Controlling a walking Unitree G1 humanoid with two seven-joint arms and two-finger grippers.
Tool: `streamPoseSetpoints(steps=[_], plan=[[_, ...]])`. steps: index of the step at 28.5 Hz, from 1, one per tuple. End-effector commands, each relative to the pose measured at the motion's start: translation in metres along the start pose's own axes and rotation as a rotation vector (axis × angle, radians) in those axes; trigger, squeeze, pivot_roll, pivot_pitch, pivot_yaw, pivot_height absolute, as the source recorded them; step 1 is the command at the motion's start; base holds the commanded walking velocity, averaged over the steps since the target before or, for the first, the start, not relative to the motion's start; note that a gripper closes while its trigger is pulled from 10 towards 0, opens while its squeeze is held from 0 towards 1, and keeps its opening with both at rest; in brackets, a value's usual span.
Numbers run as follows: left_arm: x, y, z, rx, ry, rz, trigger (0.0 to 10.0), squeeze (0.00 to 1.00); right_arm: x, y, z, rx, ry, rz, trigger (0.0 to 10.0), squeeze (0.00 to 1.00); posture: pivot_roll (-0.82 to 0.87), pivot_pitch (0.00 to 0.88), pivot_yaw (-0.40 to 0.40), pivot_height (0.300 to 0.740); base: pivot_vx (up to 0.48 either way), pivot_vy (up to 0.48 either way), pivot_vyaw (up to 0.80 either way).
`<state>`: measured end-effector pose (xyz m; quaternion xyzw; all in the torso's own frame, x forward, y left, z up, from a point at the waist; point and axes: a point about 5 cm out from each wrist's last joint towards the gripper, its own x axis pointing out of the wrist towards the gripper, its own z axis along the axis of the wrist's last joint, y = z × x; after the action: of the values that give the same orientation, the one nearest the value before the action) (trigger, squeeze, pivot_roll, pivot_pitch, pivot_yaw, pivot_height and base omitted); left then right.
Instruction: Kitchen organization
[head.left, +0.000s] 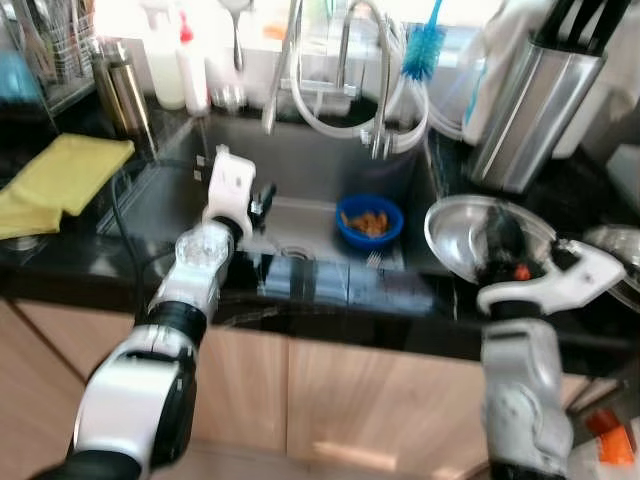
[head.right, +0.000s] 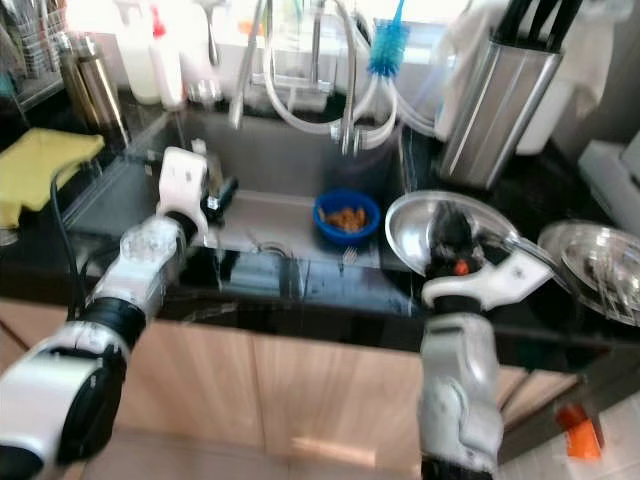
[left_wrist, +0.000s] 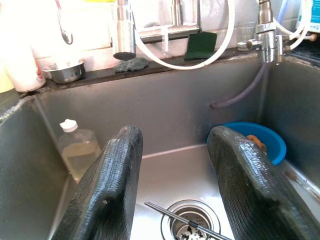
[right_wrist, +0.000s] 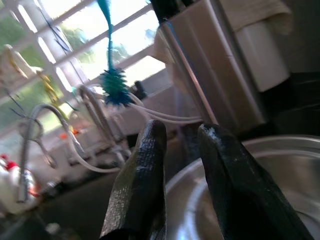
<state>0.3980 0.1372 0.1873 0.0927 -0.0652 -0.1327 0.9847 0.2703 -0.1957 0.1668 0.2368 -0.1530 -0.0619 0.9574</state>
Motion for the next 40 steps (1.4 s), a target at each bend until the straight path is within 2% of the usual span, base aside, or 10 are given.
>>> streamPoseSetpoints(steps=[1, 8, 9, 10, 11, 18, 24, 25, 26, 40], plan=[[-0.001, -0.003, 0.001, -0.002, -0.016, -0.009, 10.0, 0.0, -0.001, -0.012, 0.01, -0.1, 0.02, -0.075, 10.0, 0.0, 0.06, 0.0, -0.066, 0.74, 0.0, 0.0, 0.0], [0.0, -0.012, 0.002, -0.007, -0.028, -0.034, 10.0, 0.0, 0.007, -0.015, 0.039, -0.133, -0.07, -0.107, 10.0, 0.0, 0.06, 0.0, -0.067, 0.74, 0.0, 0.0, 0.0], [0.0, -0.012, 0.002, -0.007, -0.029, -0.036, 10.0, 0.0, 0.008, -0.014, 0.04, -0.135, -0.068, -0.101, 10.0, 0.2, 0.06, 0.0, -0.067, 0.74, 0.0, 0.0, 0.0], [0.0, -0.012, 0.002, -0.008, -0.029, -0.037, 10.0, 0.0, 0.008, -0.013, 0.04, -0.136, -0.067, -0.097, 10.0, 0.2, 0.06, 0.0, -0.067, 0.74, 0.0, 0.0, 0.0], [0.0, -0.012, 0.002, -0.008, -0.031, -0.037, 10.0, 0.0, 0.009, -0.012, 0.041, -0.14, -0.06, -0.094, 10.0, 1.0, 0.06, 0.0, -0.067, 0.74, 0.0, 0.0, 0.0], [-0.001, -0.012, 0.002, -0.009, -0.03, -0.036, 10.0, 0.0, 0.011, -0.015, 0.043, -0.17, -0.031, -0.115, 10.0, 1.0, 0.06, 0.0, -0.067, 0.74, 0.0, 0.0, 0.0], [-0.001, -0.017, 0.0, -0.001, -0.027, -0.044, 10.0, 0.0, 0.014, -0.033, 0.06, -0.254, -0.029, -0.163, 10.0, 1.0, 0.04, 0.009, -0.07, 0.74, 0.0, 0.0, 0.0], [-0.001, -0.017, 0.0, -0.001, -0.026, -0.044, 10.0, 0.0, 0.014, -0.035, 0.06, -0.26, -0.025, -0.169, 10.0, 0.72, 0.04, 0.01, -0.071, 0.74, 0.0, 0.0, 0.0], [-0.001, -0.017, 0.0, 0.0, -0.026, -0.045, 10.0, 0.0, 0.014, -0.037, 0.059, -0.263, -0.02, -0.179, 10.0, 0.0, 0.04, 0.01, -0.072, 0.74, 0.0, 0.0, 0.0], [-0.002, -0.014, 0.0, 0.011, -0.028, -0.038, 10.0, 0.0, 0.015, -0.046, 0.044, -0.237, 0.093, -0.237, 10.0, 0.0, 0.06, 0.001, -0.082, 0.74, 0.0, 0.0, 0.0]])
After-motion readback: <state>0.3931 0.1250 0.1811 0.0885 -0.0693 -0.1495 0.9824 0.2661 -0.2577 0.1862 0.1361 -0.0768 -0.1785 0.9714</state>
